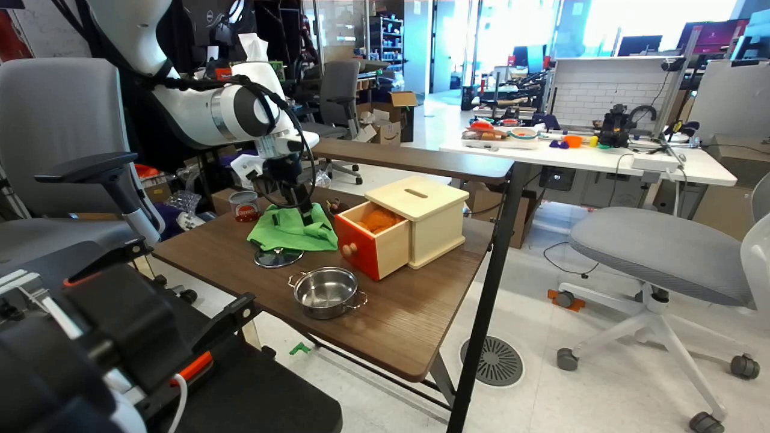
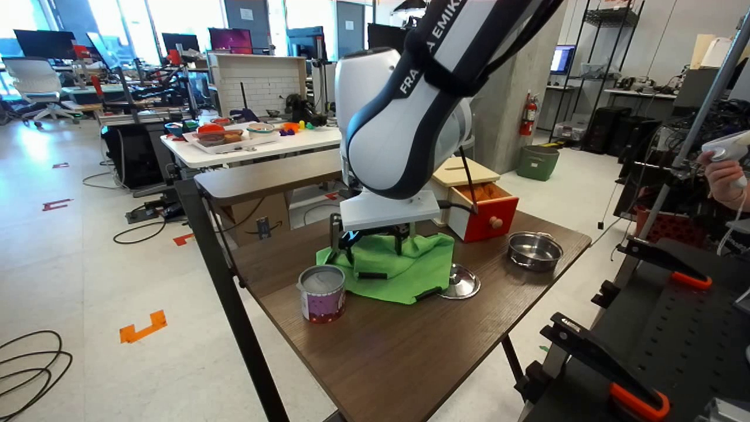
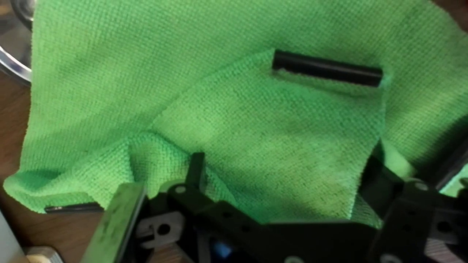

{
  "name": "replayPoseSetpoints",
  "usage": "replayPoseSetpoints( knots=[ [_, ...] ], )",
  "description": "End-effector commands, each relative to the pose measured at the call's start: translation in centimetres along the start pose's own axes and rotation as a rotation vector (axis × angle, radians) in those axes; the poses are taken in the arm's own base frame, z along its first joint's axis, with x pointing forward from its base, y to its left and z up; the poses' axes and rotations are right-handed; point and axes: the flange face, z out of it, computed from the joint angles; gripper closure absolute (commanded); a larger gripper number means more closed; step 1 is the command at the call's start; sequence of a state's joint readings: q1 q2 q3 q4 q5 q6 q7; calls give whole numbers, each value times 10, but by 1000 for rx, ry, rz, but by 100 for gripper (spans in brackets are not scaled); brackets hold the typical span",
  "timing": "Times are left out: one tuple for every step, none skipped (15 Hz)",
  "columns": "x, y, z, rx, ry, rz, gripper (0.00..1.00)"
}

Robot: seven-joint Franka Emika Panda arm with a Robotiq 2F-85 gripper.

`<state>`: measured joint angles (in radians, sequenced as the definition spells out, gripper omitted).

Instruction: Move the green towel to the bottom left corner of the table

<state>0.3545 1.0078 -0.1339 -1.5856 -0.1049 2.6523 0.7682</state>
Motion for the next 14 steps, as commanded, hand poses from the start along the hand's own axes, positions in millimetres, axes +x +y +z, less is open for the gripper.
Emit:
replayPoseSetpoints(
  knots=[
    [-2,5,11,8,-19,-18,0],
    [-3,5,12,7,-25,-19,0],
    [-4,6,13,7,-25,-23,0],
    [-6,6,14,6,-30,-29,0],
    [-8,8,15,5,-35,-35,0],
    [-11,9,15,5,-38,-44,0],
    [-15,11,17,6,-39,-59,0],
    [-19,12,18,4,-42,-74,0],
    [-23,14,18,3,-47,-95,0],
    [-27,15,18,4,-48,-113,0],
    [-32,17,18,8,-51,-136,0],
    [-37,19,18,12,-55,-159,0],
    [-42,22,17,17,-53,-182,0],
    [-48,25,17,21,-51,-203,0]
  ],
)
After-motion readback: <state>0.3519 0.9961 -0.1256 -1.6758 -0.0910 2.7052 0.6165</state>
